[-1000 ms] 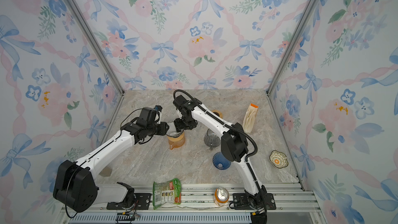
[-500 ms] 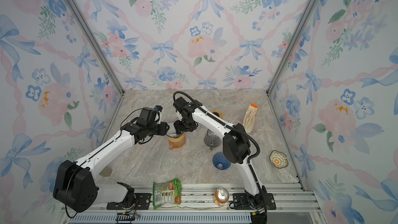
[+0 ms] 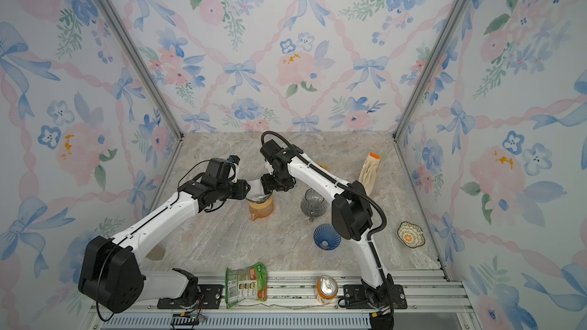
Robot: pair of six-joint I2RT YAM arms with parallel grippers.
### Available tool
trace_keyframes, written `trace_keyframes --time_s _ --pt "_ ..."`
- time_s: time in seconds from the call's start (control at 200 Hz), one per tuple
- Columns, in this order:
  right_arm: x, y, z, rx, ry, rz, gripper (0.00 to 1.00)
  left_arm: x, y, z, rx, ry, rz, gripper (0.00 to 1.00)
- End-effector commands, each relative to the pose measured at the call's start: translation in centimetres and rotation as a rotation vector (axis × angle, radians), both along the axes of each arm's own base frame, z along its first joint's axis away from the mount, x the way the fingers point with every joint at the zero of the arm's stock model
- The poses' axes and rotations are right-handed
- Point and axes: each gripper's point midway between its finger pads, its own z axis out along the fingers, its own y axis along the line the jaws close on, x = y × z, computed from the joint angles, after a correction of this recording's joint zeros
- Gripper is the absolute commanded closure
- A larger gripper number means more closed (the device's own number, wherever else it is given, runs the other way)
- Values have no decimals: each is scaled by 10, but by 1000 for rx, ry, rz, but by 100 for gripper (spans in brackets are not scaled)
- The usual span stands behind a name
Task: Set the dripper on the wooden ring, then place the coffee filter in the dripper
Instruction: 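Release the filter with the right gripper and swing it toward the wooden ring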
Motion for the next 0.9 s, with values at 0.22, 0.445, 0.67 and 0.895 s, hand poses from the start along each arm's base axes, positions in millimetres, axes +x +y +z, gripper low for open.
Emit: trace_keyframes --time_s 0.22,0.445,0.67,0.895 --pt "-4 11 54 167 -62 23 29 7 0 11 1 -22 3 58" --pt "3 8 86 268 -139 7 28 10 -1 26 -8 -58 3 58" --pt "11 -9 107 341 -198 -40 25 14 0 58 -15 -144 0 53" --pt "12 -30 111 339 -237 -77 16 17 -3 73 -31 -176 -9 46"
